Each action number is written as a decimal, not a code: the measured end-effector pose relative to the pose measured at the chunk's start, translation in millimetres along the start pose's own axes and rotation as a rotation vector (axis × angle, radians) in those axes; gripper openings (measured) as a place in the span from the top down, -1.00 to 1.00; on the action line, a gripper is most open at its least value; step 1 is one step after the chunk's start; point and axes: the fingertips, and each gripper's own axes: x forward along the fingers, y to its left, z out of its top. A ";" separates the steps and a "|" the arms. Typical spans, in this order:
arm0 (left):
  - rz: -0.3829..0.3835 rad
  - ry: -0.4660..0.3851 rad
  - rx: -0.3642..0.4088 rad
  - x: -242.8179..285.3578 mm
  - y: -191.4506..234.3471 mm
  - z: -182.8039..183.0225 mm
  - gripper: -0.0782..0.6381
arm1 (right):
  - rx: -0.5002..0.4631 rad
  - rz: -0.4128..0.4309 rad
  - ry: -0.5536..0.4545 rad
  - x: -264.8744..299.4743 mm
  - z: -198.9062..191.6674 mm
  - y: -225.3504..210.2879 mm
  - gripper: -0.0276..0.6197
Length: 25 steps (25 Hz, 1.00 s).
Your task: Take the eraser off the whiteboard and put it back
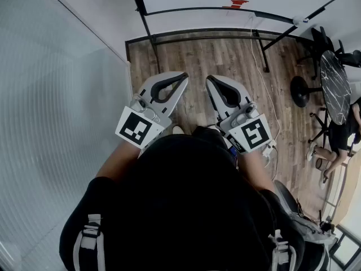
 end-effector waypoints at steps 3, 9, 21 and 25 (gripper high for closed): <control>0.000 -0.001 0.003 -1.2 1.3 -0.6 0.77 | -0.008 0.000 0.003 -3.1 -8.2 -1.5 0.91; -0.009 0.009 0.008 -5.9 -6.3 -3.0 0.77 | 0.022 0.001 0.002 -6.7 -7.5 3.3 0.91; 0.007 0.010 0.003 -11.0 -15.7 -8.5 0.77 | 0.047 0.032 0.043 -20.5 -20.4 13.0 0.91; 0.008 0.015 -0.002 -1.9 -12.0 -11.3 0.77 | 0.082 0.037 0.041 -18.4 -25.2 2.0 0.91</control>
